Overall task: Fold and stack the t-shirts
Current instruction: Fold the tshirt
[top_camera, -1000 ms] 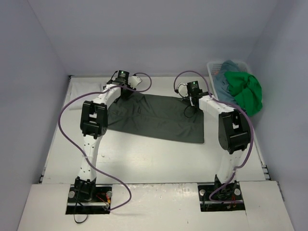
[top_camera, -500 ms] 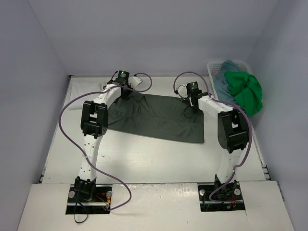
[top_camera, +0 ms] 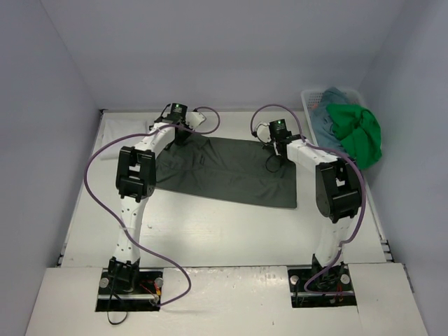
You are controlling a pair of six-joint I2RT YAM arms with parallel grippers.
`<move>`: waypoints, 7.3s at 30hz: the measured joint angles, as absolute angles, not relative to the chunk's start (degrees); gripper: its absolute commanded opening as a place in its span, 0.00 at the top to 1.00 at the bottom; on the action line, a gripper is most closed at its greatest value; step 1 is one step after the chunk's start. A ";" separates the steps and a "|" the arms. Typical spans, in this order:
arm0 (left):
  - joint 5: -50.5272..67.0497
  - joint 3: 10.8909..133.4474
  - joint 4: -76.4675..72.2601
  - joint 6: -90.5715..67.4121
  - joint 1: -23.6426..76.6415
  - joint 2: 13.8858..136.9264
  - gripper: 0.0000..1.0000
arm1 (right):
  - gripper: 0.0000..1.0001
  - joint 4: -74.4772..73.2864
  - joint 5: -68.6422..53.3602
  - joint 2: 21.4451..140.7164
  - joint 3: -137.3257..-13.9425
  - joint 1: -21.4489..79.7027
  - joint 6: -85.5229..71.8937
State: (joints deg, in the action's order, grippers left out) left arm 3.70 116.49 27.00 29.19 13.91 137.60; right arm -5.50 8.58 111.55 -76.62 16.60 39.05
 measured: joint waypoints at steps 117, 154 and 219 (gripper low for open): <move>13.87 97.97 25.56 19.42 10.11 123.28 0.64 | 1.00 -4.89 14.61 102.06 -62.33 19.09 43.11; 14.96 100.44 27.42 19.22 9.67 124.16 1.00 | 1.00 -4.03 14.61 104.05 -62.33 19.22 42.09; 21.63 89.01 47.97 26.37 7.90 103.94 1.00 | 1.00 -9.26 12.62 90.91 -51.94 22.90 45.06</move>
